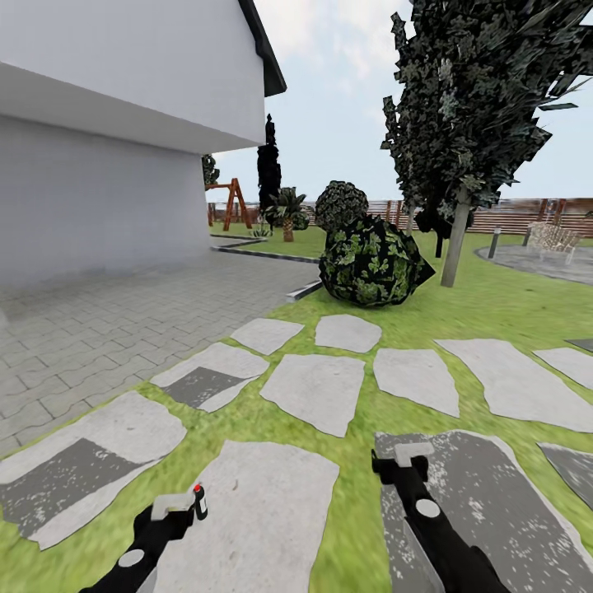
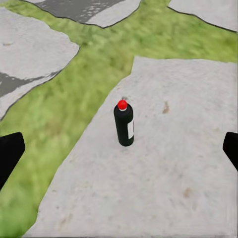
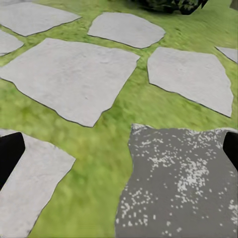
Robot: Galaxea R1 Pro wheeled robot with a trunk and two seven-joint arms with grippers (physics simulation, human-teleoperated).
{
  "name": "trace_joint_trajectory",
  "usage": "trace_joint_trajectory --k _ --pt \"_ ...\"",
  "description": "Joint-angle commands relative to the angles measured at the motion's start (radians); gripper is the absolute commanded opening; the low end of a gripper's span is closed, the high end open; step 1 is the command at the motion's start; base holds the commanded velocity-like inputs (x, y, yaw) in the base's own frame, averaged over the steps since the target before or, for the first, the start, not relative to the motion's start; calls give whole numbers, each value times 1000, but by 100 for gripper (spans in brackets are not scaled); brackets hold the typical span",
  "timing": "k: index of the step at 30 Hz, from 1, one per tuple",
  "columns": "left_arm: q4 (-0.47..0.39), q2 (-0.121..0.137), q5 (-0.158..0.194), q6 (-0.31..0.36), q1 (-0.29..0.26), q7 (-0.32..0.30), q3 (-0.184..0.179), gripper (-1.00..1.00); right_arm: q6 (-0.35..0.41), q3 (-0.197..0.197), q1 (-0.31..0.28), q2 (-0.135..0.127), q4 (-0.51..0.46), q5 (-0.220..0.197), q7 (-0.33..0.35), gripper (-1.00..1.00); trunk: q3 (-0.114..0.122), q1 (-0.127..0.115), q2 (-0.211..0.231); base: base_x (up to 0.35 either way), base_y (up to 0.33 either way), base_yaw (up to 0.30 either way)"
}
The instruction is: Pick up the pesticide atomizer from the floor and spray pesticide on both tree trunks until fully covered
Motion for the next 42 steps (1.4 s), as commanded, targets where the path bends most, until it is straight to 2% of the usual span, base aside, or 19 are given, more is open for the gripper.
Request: trace_joint_trajectory --k 1,6,14,16,27,42 --pt "-1 1 -19 2 2 -1 1 100 4 0 -3 1 0 0 1 100 0 0 0 0 0 0" --pt "-2 1 -56 12 2 -2 4 100 8 4 -6 2 0 0 1 100 0 0 0 0 0 0" --pt "-1 -1 -62 11 4 -2 1 100 8 5 -6 2 2 1 1 100 0 0 0 0 0 0" --pt "-1 -1 -62 12 3 -3 1 100 9 5 -6 2 2 2 1 100 -6 8 -14 0 0 3" --pt "-1 1 -61 13 3 -2 3 100 9 4 -6 2 0 1 -1 100 -52 50 -91 0 0 87" --pt "0 1 -62 13 3 -2 3 100 8 2 -6 2 0 1 -1 100 -134 57 -95 0 0 1"
